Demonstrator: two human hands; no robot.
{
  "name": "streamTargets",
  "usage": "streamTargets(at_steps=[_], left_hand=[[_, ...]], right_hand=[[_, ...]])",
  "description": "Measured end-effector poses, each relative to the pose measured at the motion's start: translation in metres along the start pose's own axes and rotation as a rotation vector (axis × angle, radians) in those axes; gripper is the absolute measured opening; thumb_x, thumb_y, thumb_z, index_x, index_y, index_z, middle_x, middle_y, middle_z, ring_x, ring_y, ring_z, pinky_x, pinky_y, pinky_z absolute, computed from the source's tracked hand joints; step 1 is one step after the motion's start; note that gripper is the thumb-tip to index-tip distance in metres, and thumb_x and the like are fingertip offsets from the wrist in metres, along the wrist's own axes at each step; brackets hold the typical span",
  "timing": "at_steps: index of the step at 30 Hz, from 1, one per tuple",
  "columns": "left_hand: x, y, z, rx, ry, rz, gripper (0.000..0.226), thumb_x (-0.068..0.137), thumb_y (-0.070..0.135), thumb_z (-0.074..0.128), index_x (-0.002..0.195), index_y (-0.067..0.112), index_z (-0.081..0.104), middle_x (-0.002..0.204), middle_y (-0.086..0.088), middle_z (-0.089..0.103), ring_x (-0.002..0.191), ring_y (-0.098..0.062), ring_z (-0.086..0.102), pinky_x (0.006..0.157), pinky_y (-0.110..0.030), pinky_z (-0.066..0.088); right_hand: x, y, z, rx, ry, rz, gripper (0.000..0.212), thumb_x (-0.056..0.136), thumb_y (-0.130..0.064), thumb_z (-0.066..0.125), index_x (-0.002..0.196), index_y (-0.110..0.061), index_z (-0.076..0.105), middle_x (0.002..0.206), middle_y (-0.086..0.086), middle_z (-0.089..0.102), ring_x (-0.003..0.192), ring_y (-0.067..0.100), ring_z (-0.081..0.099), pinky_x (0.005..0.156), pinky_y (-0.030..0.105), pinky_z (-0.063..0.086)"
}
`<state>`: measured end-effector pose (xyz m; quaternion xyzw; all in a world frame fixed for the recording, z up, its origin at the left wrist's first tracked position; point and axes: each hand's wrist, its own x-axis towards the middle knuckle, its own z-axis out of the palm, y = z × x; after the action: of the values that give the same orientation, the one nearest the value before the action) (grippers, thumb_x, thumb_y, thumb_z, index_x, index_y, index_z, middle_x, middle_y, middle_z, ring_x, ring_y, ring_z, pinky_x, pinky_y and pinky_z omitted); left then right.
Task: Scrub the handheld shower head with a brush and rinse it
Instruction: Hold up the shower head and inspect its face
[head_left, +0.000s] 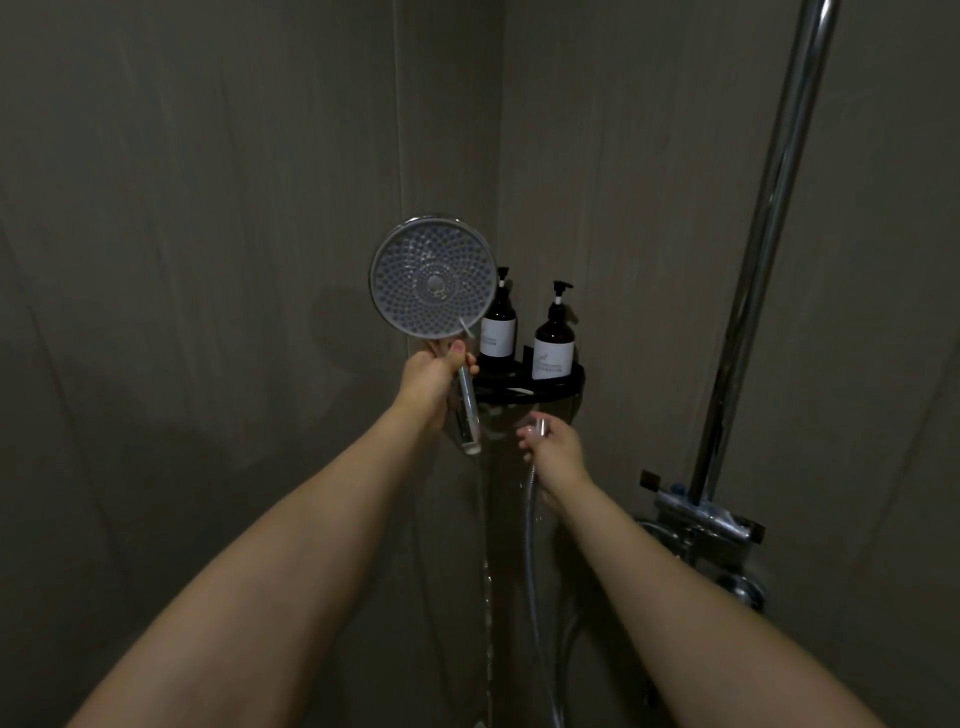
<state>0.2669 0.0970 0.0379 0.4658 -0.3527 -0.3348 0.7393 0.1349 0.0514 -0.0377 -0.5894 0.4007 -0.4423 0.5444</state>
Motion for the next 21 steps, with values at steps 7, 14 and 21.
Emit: streamTargets(at_steps=[7, 14, 21], left_hand=[[-0.002, 0.001, -0.005, -0.034, 0.012, -0.012, 0.02, 0.095, 0.009, 0.046, 0.077, 0.009, 0.055, 0.069, -0.004, 0.057, 0.067, -0.013, 0.056, 0.08, -0.028, 0.047], [-0.003, 0.004, -0.008, -0.027, 0.09, -0.004, 0.025, 0.095, 0.011, 0.047, 0.072, 0.011, 0.055, 0.045, 0.009, 0.061, 0.052, -0.005, 0.061, 0.08, -0.031, 0.05], [-0.006, 0.016, -0.005, -0.061, 0.073, 0.034, 0.019, 0.095, 0.013, 0.049, 0.077, 0.011, 0.055, 0.062, 0.001, 0.062, 0.065, -0.012, 0.058, 0.076, -0.029, 0.049]], right_hand=[[0.003, -0.018, -0.003, -0.073, 0.016, -0.063, 0.031, 0.091, 0.002, 0.048, 0.122, -0.001, 0.052, 0.093, 0.009, 0.057, 0.066, 0.007, 0.05, 0.057, 0.016, 0.042], [0.004, -0.028, -0.01, -0.038, 0.075, -0.064, 0.033, 0.093, 0.0, 0.046, 0.125, -0.004, 0.05, 0.086, 0.003, 0.058, 0.065, 0.006, 0.049, 0.055, 0.014, 0.042], [-0.002, -0.014, -0.026, 0.024, 0.143, -0.02, 0.034, 0.094, -0.001, 0.044, 0.127, -0.005, 0.048, 0.105, 0.012, 0.057, 0.07, 0.006, 0.051, 0.06, 0.016, 0.041]])
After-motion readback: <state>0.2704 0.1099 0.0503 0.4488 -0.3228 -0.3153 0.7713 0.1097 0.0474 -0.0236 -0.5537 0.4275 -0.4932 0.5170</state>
